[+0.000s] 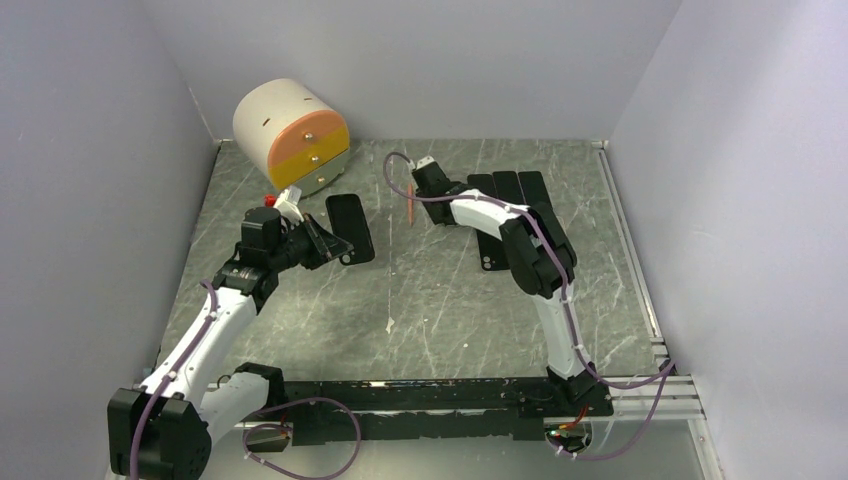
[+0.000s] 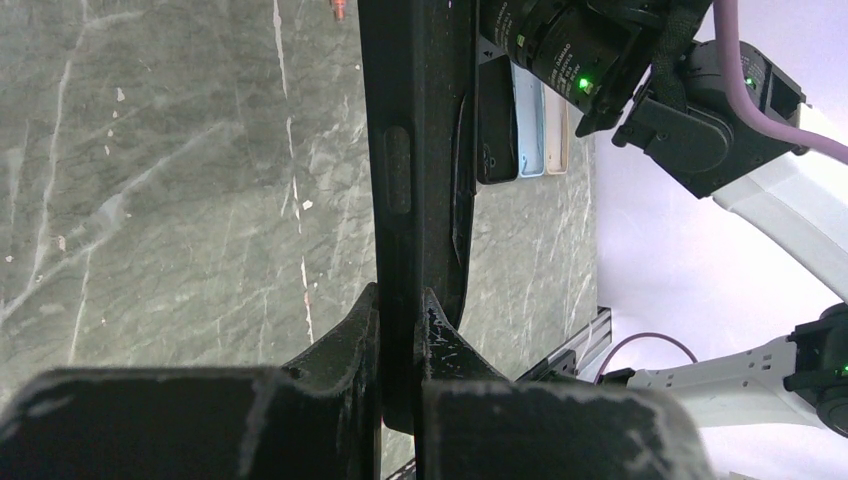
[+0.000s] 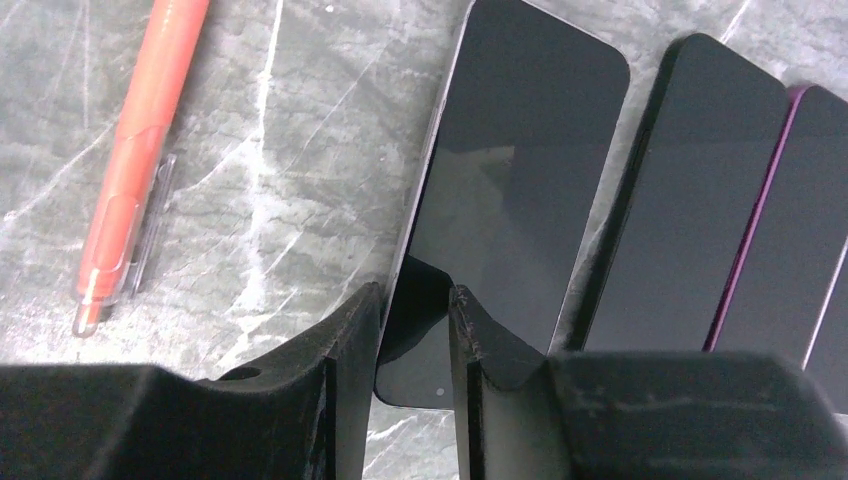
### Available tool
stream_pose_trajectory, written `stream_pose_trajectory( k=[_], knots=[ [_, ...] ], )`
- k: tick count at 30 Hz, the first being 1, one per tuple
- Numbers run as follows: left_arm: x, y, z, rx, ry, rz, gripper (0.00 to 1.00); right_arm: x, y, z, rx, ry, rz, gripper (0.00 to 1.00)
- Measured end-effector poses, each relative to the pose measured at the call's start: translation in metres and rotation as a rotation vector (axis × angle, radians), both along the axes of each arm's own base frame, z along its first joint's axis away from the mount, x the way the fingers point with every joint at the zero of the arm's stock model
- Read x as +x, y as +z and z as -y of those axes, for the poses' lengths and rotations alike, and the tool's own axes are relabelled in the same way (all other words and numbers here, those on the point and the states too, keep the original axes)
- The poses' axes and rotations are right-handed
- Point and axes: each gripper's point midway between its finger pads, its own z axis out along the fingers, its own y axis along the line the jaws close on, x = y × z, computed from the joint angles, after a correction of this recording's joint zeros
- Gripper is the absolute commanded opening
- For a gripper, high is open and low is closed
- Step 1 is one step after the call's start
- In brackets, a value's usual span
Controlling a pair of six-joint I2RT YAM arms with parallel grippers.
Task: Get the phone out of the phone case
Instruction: Place the phone at the center of the board.
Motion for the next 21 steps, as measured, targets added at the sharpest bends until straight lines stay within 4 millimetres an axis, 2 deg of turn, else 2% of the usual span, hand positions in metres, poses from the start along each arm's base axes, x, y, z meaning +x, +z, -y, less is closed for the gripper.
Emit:
stream_pose_trajectory(
  k=[15, 21],
  knots=[
    [0.000, -0.002, 0.000, 0.001, 0.000, -0.008, 0.03, 0.022, 0.000, 0.011, -0.039, -0.037, 0.027, 0.32],
    [0.000, -0.002, 0.000, 0.001, -0.001, -0.007, 0.03, 0.025, 0.000, 0.012, -0.030, -0.035, 0.022, 0.36]
  ],
)
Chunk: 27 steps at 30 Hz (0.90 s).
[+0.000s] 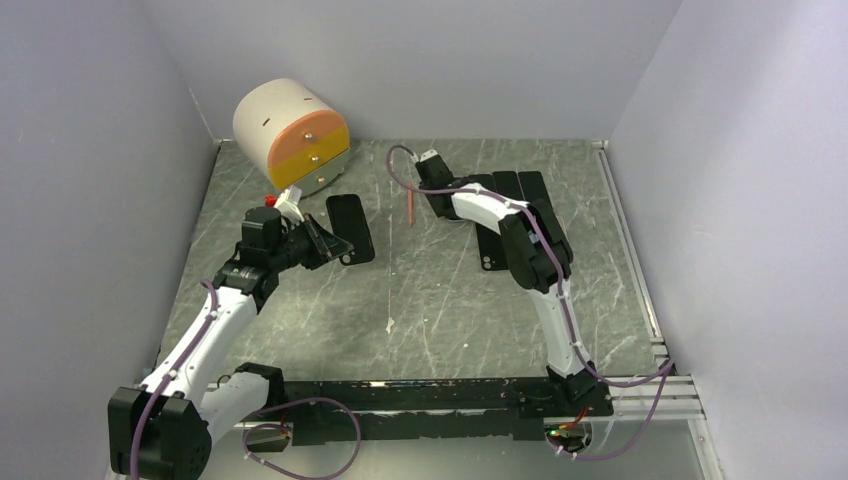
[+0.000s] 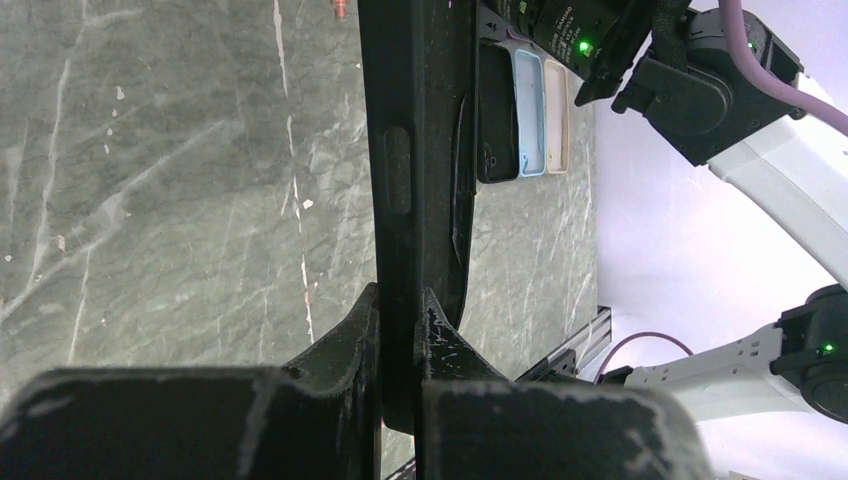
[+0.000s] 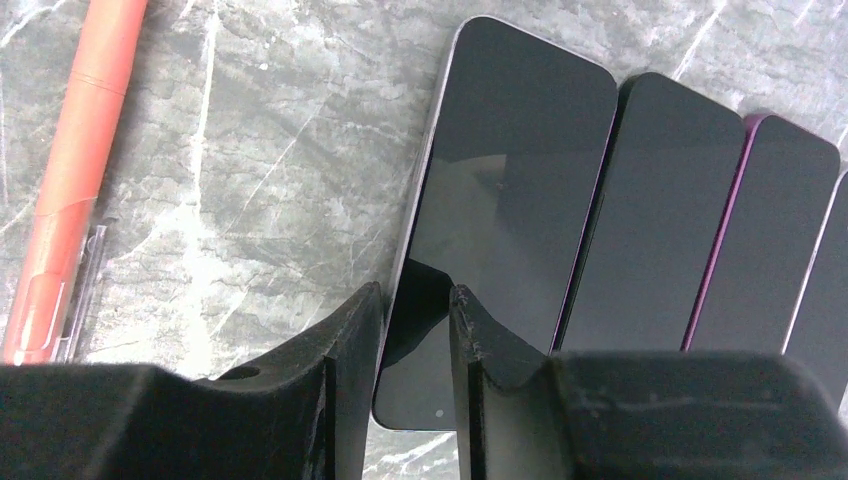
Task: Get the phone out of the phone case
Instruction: Place the phone at the center of the board, then place the phone case at the center of the board.
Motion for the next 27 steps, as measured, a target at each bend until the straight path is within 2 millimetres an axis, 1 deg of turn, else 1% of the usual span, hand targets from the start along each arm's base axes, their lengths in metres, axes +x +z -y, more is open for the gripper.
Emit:
stream_pose_trajectory(
  k=[5, 7, 9, 11, 14, 15, 16, 17, 18, 20, 22, 23, 25, 27],
  knots=[
    [0.000, 0.001, 0.002, -0.006, -0.010, 0.004, 0.03, -0.001, 0.002, -0.004, 0.057, 0.002, -0.021, 0.46],
    [0.001, 0.001, 0.003, -0.009, -0.017, 0.007, 0.03, -0.005, 0.007, -0.009, 0.106, 0.005, -0.034, 0.50],
    [0.001, 0.000, 0.004, -0.012, -0.024, 0.003, 0.03, -0.014, 0.021, -0.014, 0.168, 0.009, -0.044, 0.52],
    [0.001, -0.001, 0.005, -0.014, -0.031, -0.001, 0.03, -0.023, 0.043, -0.019, 0.240, 0.018, -0.037, 0.53],
    [0.002, -0.001, 0.006, -0.013, -0.038, 0.006, 0.02, -0.042, 0.094, -0.031, 0.377, 0.040, -0.001, 0.56],
    [0.002, -0.001, 0.007, -0.012, -0.040, 0.010, 0.03, -0.054, 0.125, -0.038, 0.464, 0.060, 0.030, 0.56],
    [0.002, -0.001, 0.007, -0.010, -0.045, 0.014, 0.03, -0.059, 0.136, -0.042, 0.495, 0.070, 0.039, 0.56],
    [0.002, -0.001, 0.008, -0.008, -0.049, 0.018, 0.03, -0.065, 0.153, -0.048, 0.545, 0.087, 0.056, 0.57],
    [0.002, 0.000, 0.010, -0.006, -0.056, 0.023, 0.02, -0.074, 0.171, -0.055, 0.605, 0.106, 0.074, 0.57],
    [0.002, 0.000, 0.013, 0.000, -0.071, 0.034, 0.03, -0.094, 0.196, -0.069, 0.708, 0.145, 0.082, 0.57],
    [-0.001, -0.001, 0.019, 0.010, -0.096, 0.043, 0.03, -0.114, 0.212, -0.084, 0.796, 0.184, 0.068, 0.57],
    [-0.002, -0.002, 0.021, 0.016, -0.106, 0.044, 0.03, -0.123, 0.215, -0.090, 0.828, 0.199, 0.055, 0.58],
    [-0.004, -0.006, 0.027, 0.033, -0.129, 0.048, 0.03, -0.141, 0.219, -0.106, 0.888, 0.229, 0.013, 0.59],
    [-0.007, -0.009, 0.033, 0.049, -0.148, 0.048, 0.03, -0.156, 0.221, -0.121, 0.931, 0.253, -0.028, 0.59]
  ],
)
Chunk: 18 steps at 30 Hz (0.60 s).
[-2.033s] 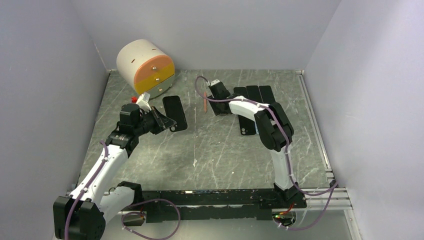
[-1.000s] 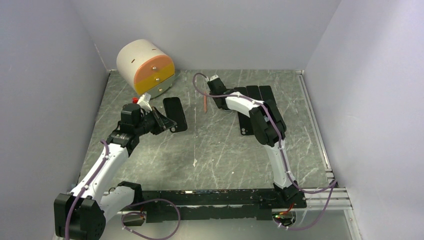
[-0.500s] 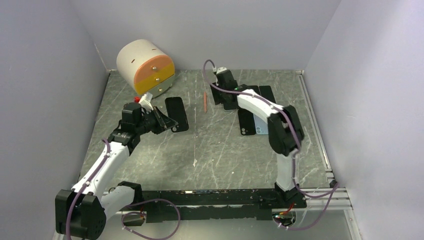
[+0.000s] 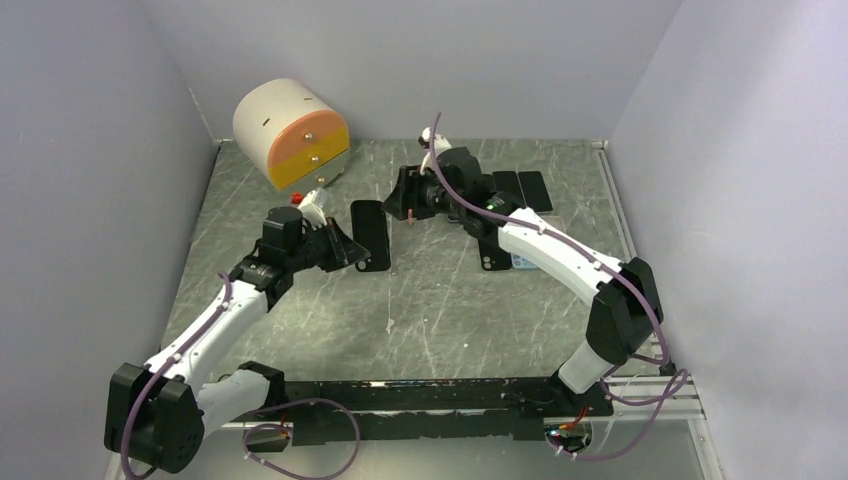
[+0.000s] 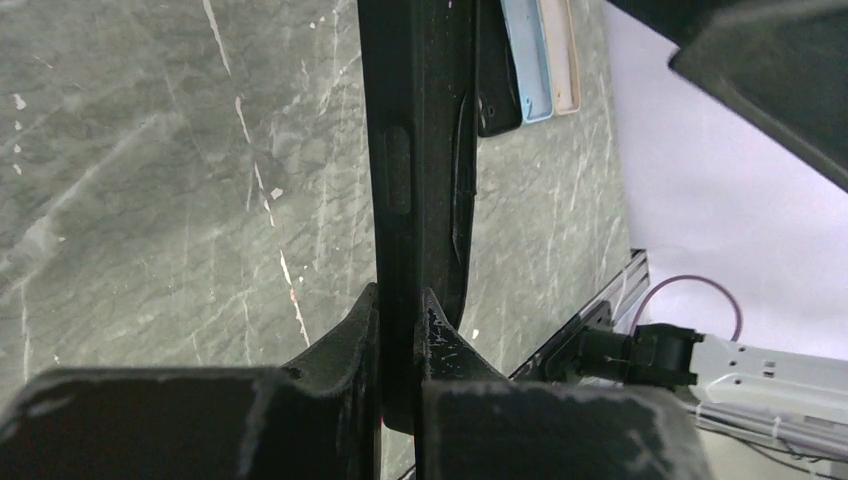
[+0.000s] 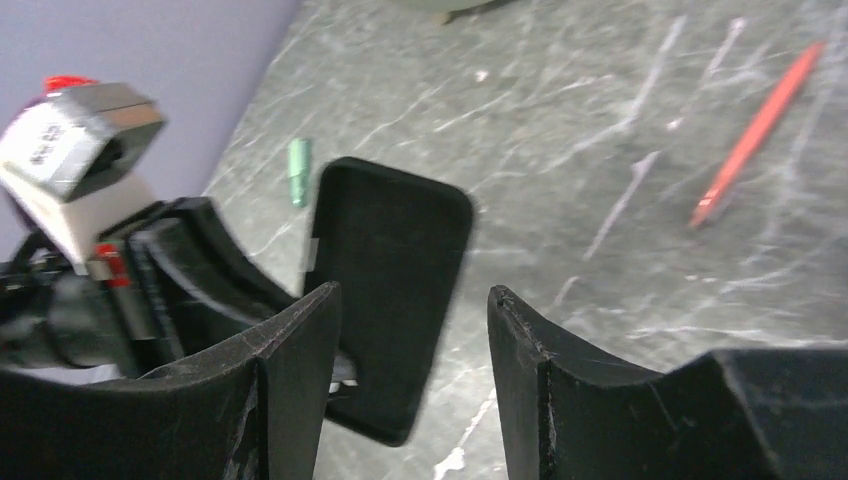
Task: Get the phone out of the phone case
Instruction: Place the phone case at the center of the board.
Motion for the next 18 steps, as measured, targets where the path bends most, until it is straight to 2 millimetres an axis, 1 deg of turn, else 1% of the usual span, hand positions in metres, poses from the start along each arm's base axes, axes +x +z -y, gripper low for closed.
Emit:
stream_pose_trajectory(
  k=[4, 8, 10, 12, 15, 18],
  knots=[
    [-0.004, -0.004, 0.010, 0.038, -0.030, 0.013, 0.03, -0.026, 0.002, -0.025, 0.035, 0.061, -0.036, 0.59],
    [-0.003, -0.002, 0.019, 0.071, -0.052, 0.044, 0.03, -0.043, 0.000, -0.043, 0.040, 0.095, -0.059, 0.58],
    [-0.003, 0.001, 0.023, 0.085, -0.058, 0.063, 0.02, -0.047, -0.002, -0.051, 0.039, 0.101, -0.069, 0.55],
    [-0.002, 0.003, 0.025, 0.098, -0.061, 0.081, 0.03, -0.048, -0.006, -0.055, 0.034, 0.096, -0.078, 0.51],
    [-0.001, 0.005, 0.029, 0.117, -0.064, 0.100, 0.03, -0.048, -0.013, -0.056, 0.024, 0.079, -0.096, 0.44],
    [-0.001, 0.003, 0.031, 0.140, -0.059, 0.109, 0.02, -0.048, -0.015, -0.055, 0.019, 0.065, -0.106, 0.36]
  ],
)
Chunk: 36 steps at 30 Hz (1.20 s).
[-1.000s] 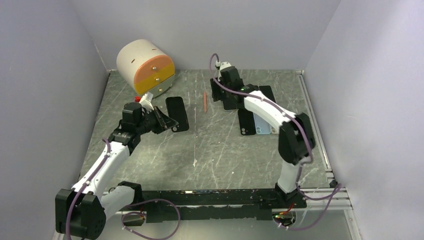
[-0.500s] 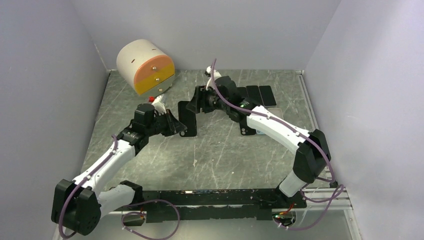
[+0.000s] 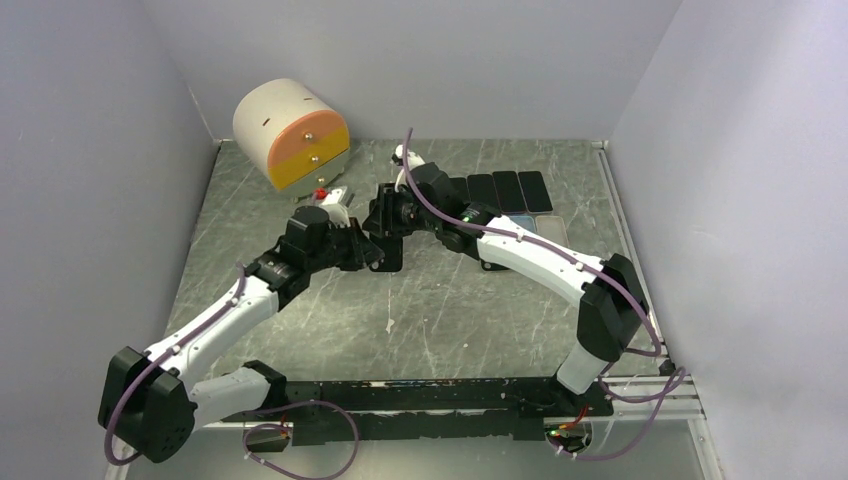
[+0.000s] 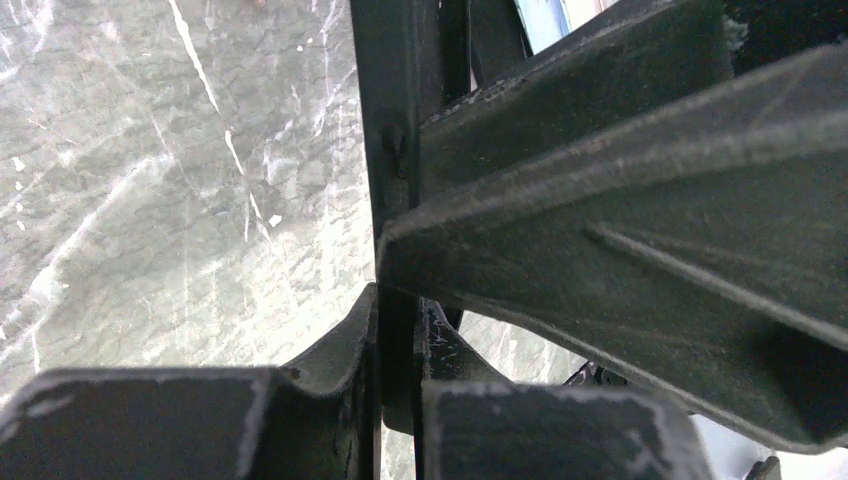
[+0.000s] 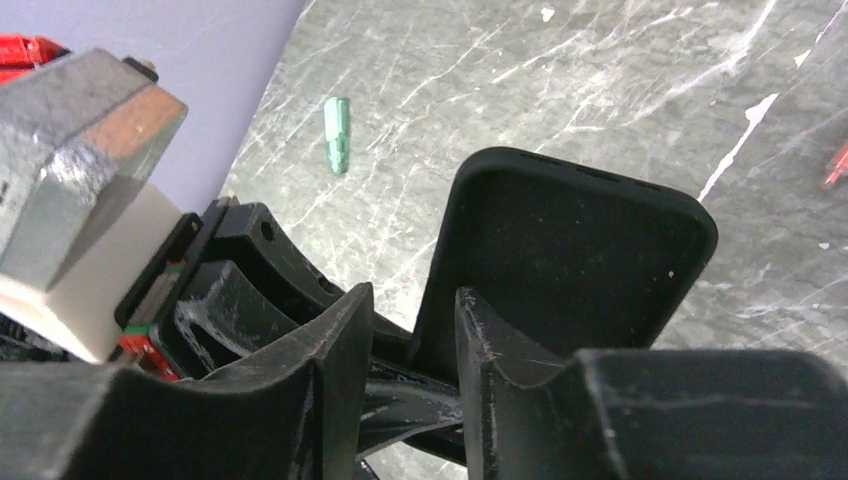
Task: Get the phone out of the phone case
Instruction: Place the phone case at the center of the board.
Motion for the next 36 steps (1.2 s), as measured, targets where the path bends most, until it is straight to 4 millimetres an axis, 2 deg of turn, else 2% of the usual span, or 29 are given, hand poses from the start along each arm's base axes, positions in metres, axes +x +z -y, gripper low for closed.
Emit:
stream_pose_trajectory(
  k=[6, 11, 13, 18, 22, 24, 27, 31, 36],
  knots=[
    [-0.004, -0.010, 0.007, 0.081, 0.002, 0.012, 0.03, -0.002, -0.003, -0.002, -0.008, -0.007, -0.009, 0.22],
    [-0.003, -0.018, 0.004, 0.185, 0.033, 0.032, 0.02, 0.001, -0.013, 0.002, -0.039, -0.024, -0.023, 0.01],
    [-0.005, -0.021, 0.003, 0.214, 0.036, 0.039, 0.03, 0.000, -0.017, 0.004, -0.057, -0.027, -0.030, 0.00],
    [-0.007, -0.023, 0.003, 0.246, 0.030, 0.050, 0.18, -0.001, -0.021, 0.007, -0.087, -0.025, -0.026, 0.00],
    [-0.009, -0.023, 0.006, 0.229, 0.021, 0.054, 0.39, 0.000, -0.024, 0.011, -0.114, -0.025, -0.011, 0.00],
    [-0.012, -0.018, 0.011, 0.203, 0.004, 0.066, 0.54, 0.002, -0.029, 0.017, -0.143, -0.034, -0.007, 0.00],
    [-0.013, -0.010, 0.017, 0.165, -0.001, 0.077, 0.69, 0.005, -0.037, 0.026, -0.190, -0.043, 0.003, 0.00],
    [-0.014, -0.010, 0.018, 0.144, 0.007, 0.070, 0.77, 0.012, -0.052, 0.046, -0.279, -0.072, 0.012, 0.00],
    [-0.016, -0.008, 0.011, 0.126, 0.032, 0.064, 0.82, 0.018, -0.069, 0.074, -0.411, -0.107, 0.018, 0.00]
  ],
)
